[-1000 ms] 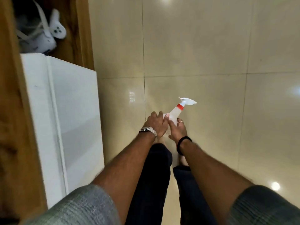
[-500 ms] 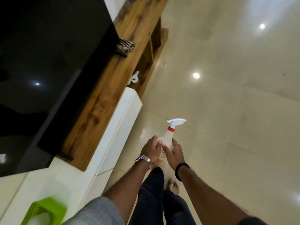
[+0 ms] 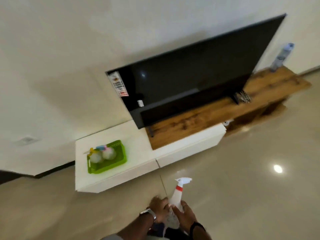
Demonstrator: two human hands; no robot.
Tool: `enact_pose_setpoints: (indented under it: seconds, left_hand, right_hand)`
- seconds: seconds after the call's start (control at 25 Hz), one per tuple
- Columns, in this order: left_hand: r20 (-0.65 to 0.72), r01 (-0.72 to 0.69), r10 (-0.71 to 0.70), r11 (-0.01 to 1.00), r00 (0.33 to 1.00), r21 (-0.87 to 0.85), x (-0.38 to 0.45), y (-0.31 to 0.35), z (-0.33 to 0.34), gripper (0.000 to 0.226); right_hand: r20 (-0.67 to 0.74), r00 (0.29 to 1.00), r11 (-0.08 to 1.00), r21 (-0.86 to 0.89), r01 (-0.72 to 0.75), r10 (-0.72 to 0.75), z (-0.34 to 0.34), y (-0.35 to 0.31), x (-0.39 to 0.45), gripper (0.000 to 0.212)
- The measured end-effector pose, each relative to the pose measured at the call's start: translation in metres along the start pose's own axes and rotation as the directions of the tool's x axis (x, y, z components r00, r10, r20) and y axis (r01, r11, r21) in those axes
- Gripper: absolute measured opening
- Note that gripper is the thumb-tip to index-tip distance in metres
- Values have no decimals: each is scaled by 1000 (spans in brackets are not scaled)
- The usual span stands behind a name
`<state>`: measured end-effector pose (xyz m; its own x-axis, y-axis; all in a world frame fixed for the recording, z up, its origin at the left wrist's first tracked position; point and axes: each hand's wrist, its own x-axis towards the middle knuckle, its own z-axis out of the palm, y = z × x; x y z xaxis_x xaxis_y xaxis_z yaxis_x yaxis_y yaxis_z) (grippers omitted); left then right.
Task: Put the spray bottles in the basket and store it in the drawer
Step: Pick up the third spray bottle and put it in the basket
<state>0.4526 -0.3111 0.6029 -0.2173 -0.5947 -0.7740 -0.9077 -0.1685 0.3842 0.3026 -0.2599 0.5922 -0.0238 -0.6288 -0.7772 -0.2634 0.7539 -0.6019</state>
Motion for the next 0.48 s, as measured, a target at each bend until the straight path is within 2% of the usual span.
enact_pose_setpoints:
  seconds: [0.08, 0.2, 0.32, 0.48]
  left_hand:
    - [-34, 27, -30, 996, 999, -85, -16, -18, -26, 38]
    - [-164, 17, -54, 975, 985, -223, -34, -53, -67, 36]
    - [-265, -28, -71, 936, 962, -352, -47, -95, -102, 36]
    - [-321, -36, -138, 876, 937, -482, -62, -168, -143, 41]
  right_hand:
    - [23, 997, 994, -71, 78, -76, 20, -28, 6, 55]
    - [78, 982, 974, -139, 179, -170, 56, -78, 17, 50]
    - [119, 970, 955, -182, 232, -213, 99, -123, 27, 52]
    - [180, 952, 923, -253, 289, -249, 175, -174, 33, 53]
